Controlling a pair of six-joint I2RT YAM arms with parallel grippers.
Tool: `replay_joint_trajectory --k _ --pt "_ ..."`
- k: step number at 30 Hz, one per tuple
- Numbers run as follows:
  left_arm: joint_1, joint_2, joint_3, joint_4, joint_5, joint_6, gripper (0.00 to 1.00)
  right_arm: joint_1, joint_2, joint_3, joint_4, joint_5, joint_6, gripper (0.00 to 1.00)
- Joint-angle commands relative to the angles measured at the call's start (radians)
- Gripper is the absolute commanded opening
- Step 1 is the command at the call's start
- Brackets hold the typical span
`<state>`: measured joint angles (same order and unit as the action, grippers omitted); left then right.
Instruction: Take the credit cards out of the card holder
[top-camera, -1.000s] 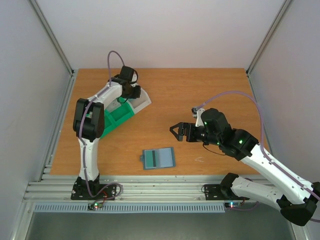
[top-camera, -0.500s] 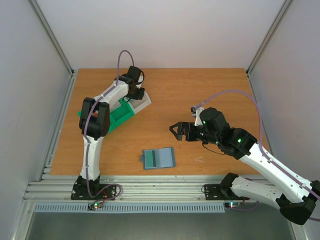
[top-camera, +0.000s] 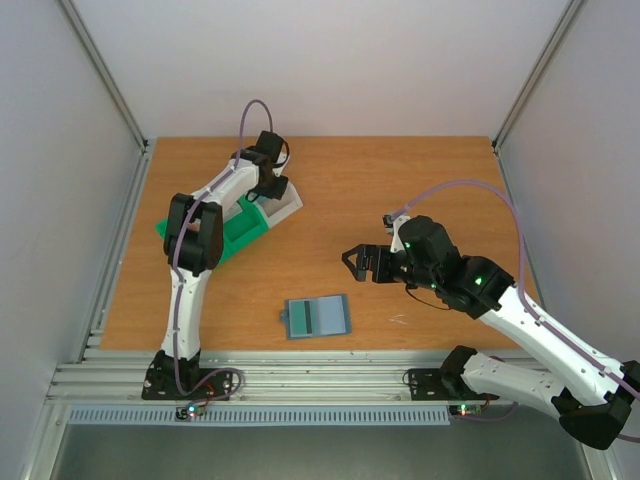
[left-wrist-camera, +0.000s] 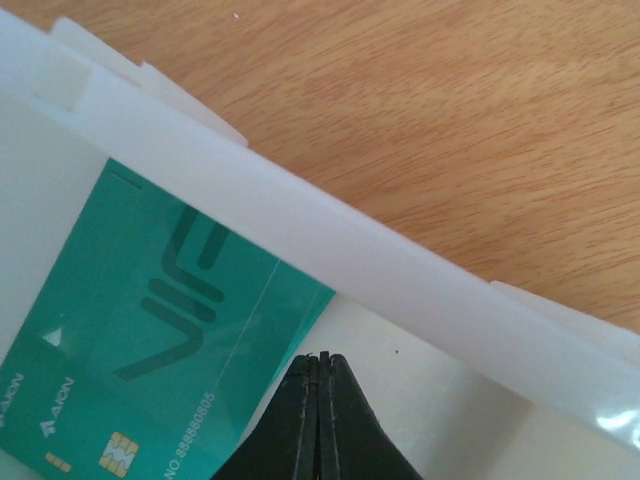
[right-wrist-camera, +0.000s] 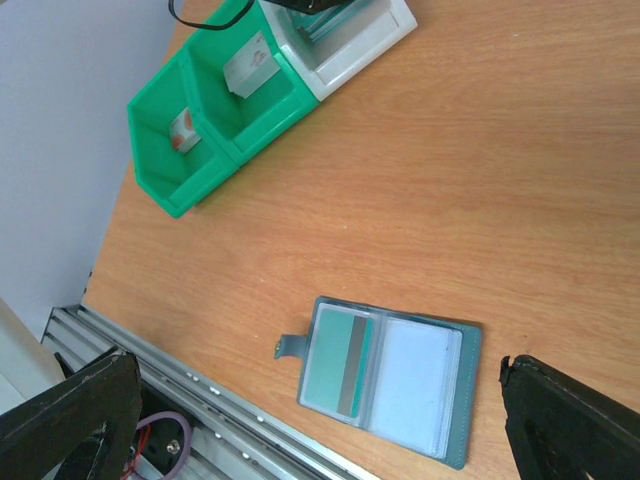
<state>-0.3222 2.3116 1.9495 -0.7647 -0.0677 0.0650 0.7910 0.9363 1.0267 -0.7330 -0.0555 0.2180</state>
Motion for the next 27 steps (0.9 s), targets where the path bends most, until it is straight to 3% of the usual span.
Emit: replay_joint_trajectory --k 1,14,19,25,27 --pt "-0.003 0.030 0.053 -0.008 -0.056 0.044 0.01 -0.006 0.008 0.035 -0.013 0.035 -0.019 0.98" --pt "-0.003 0.043 0.083 -0.010 -0.114 0.067 0.00 -0.011 0.012 0.035 -0.017 0.048 -0.013 0.98" --pt "-0.003 -0.023 0.060 0.010 -0.096 0.028 0.00 -0.010 0.008 0.032 -0.022 0.048 -0.007 0.99" --pt "-0.004 -0.173 -0.005 0.024 -0.058 -0.059 0.06 -0.011 -0.004 0.009 -0.017 0.014 -0.003 0.98" --pt "-0.002 -0.253 -0.069 0.063 -0.004 -0.108 0.17 -0.010 -0.002 0.002 -0.032 0.019 0.008 0.98"
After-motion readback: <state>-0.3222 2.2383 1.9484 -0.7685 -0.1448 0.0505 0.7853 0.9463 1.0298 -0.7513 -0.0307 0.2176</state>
